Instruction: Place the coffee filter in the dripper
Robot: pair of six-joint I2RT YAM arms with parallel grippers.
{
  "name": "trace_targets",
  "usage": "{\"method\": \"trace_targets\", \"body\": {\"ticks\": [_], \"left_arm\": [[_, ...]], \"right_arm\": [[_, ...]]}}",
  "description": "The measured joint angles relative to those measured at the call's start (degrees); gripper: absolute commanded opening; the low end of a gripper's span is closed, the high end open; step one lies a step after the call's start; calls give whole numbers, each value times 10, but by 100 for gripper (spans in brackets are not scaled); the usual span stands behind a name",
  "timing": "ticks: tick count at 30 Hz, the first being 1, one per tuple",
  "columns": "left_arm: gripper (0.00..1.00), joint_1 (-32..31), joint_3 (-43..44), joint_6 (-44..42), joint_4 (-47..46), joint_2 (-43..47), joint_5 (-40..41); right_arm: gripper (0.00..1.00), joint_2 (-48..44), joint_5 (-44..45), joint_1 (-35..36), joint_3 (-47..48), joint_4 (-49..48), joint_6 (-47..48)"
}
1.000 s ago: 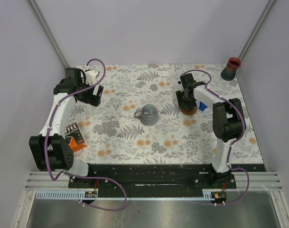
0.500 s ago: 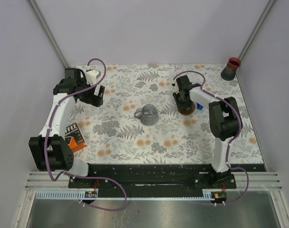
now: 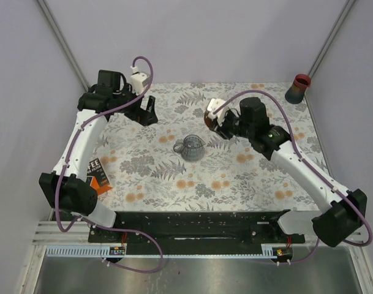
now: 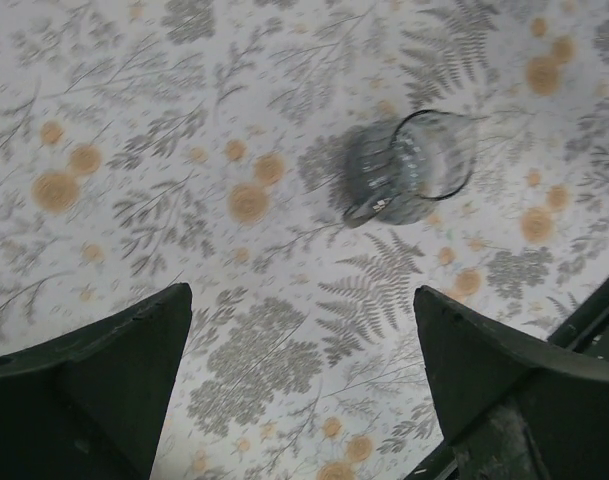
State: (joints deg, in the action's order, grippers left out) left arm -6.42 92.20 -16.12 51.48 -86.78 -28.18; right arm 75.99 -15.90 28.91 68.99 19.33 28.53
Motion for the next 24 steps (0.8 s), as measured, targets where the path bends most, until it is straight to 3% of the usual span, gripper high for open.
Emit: {"method": "trace_targets", "body": {"ticks": [5,10,17,24], "left_arm": [[98,-71,44,55,7,-17,-51],[94,-120,48,117,-9,-20,-107],[63,-186,39,148,-26,-46,-136],[39,-195,30,177,-36,-77,-156]], "right_arm": [[0,-23,-93,66,-4,37,169],[0,17,-124,97,19,112,235],[0,26,-147,105,26,136,262],[0,30,-160,105,27,137,269]]}}
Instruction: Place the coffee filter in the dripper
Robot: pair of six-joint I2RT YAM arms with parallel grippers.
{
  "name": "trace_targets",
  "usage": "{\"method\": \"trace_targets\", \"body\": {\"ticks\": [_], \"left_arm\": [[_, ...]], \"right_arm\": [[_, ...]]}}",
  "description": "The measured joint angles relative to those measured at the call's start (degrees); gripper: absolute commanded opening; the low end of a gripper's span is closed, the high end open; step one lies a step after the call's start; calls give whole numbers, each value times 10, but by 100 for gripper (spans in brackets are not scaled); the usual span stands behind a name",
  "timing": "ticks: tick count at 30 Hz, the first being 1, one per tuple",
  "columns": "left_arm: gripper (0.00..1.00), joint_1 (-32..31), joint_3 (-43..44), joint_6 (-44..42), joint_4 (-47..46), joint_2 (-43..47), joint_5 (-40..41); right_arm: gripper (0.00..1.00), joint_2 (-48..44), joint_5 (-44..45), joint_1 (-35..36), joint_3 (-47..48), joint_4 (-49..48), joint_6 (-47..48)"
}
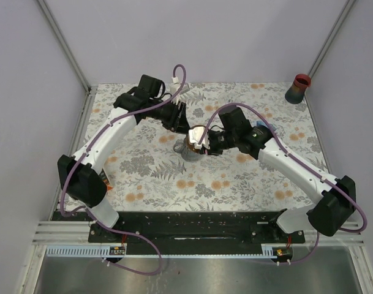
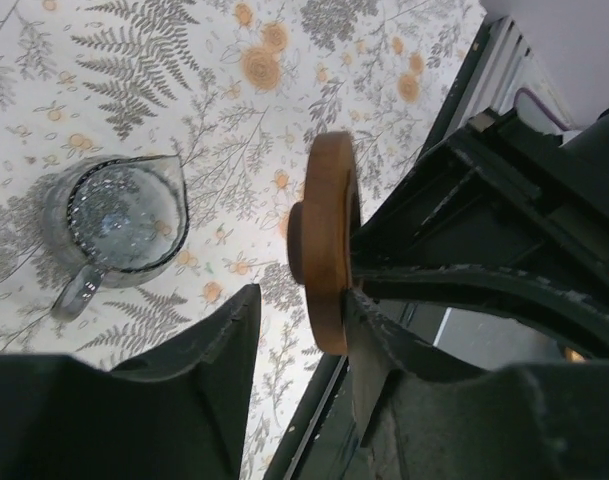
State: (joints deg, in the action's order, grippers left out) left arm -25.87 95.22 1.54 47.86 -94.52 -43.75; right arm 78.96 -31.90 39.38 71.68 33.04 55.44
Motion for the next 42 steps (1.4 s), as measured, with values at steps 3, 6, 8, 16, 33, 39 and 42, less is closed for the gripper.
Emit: {"method": "trace_targets", "body": {"ticks": [3,6,8,16,33,39,42], "left_arm": [[34,-4,-2,6,-1,-5,-14],[19,-5,-12,6,-7,-8,-33],[0,-5,-17,10,-9,-13,-47],[0,15,-41,31,-13,-47,-68],[0,87,-80,138,-121,-119,-125],[0,87,-86,151,-135,-120,-135],[0,87,-86,154,-139,-120,-140]], "right_arm": [[0,6,-2,0,0,0,1],[0,11,-1,0,1,-1,1],[0,17,0,0,3,-1,-2],[60,29,41,0,9,-63,-114],[83,127,150,-82,69,-122,-579],[75,176,175,-61,85,-76,-581],[64,189,179,-61,85,-62,-578]]}}
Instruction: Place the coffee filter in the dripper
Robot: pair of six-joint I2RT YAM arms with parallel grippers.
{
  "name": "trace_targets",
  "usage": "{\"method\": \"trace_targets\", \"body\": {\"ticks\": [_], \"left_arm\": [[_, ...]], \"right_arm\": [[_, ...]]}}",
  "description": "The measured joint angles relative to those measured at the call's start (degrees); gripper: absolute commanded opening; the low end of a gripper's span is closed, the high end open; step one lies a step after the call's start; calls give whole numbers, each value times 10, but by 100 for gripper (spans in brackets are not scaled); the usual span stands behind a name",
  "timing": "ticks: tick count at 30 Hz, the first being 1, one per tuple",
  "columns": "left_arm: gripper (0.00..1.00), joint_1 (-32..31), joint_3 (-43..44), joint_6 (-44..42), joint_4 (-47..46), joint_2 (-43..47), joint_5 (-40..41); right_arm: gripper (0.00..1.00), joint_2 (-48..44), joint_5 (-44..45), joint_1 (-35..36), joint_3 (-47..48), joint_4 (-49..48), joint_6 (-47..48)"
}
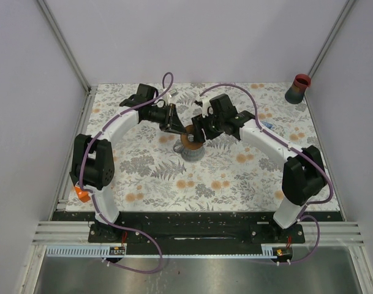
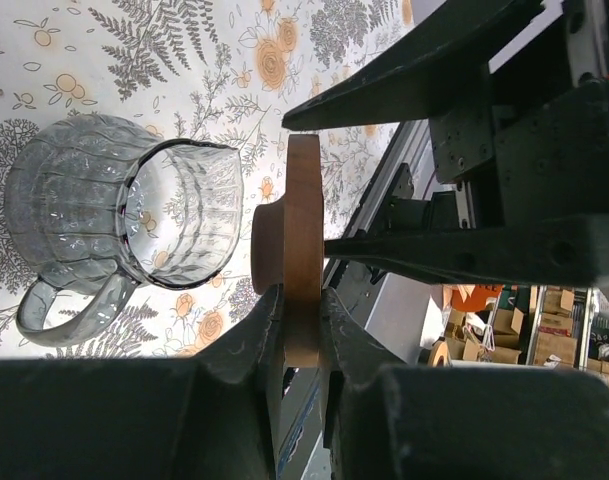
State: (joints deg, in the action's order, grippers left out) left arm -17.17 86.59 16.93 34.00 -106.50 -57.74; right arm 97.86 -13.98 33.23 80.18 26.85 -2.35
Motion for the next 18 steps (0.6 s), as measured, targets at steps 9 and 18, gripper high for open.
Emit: {"method": "trace_targets", "body": {"ticks": [9,18], "left_arm": [[27,3,-4,-12,-2,-2,-9],[87,7,96,-87,101,-1,179]], "right_arm": [[0,18,-5,-8,22,5,-6],[0,77,27,-3,119,106,26]]}}
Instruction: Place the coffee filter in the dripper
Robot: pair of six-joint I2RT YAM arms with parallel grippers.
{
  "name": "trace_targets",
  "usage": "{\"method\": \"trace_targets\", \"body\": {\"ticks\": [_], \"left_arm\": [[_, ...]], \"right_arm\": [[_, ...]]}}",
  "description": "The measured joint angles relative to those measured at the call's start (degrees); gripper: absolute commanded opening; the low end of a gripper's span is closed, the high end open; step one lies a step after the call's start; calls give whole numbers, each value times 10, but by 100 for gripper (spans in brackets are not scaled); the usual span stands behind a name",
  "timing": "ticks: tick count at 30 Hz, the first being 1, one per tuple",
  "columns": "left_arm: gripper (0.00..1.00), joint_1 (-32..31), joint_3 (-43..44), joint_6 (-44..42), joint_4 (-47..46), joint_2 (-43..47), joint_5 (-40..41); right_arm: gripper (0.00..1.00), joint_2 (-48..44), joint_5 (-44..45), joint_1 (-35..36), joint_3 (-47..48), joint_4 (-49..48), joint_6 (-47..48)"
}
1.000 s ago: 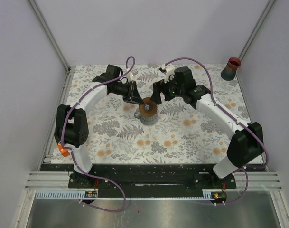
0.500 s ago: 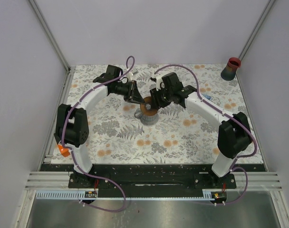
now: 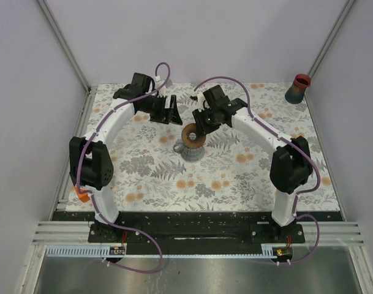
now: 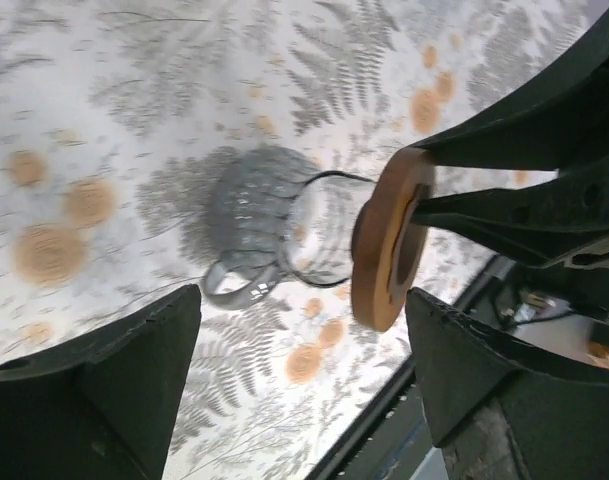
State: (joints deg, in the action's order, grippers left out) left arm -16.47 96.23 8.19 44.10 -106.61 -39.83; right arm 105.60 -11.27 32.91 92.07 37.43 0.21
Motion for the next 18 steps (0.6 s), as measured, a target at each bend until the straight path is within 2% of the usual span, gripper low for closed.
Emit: {"method": "trace_targets", "body": {"ticks": [5,12,14,18], "left_arm": [[87,28,7,-17,17,18,74],[87,60,9,-21,28,22,111],[87,59,9,-22,28,22,113],[86,58,9,-23,29,22,112]], "right_arm": [[0,56,22,3,71,68,19],[2,105,43,24,121,127,35],[8,116,43,28,135,135,39],[33,125,46,30,153,148,44]]}}
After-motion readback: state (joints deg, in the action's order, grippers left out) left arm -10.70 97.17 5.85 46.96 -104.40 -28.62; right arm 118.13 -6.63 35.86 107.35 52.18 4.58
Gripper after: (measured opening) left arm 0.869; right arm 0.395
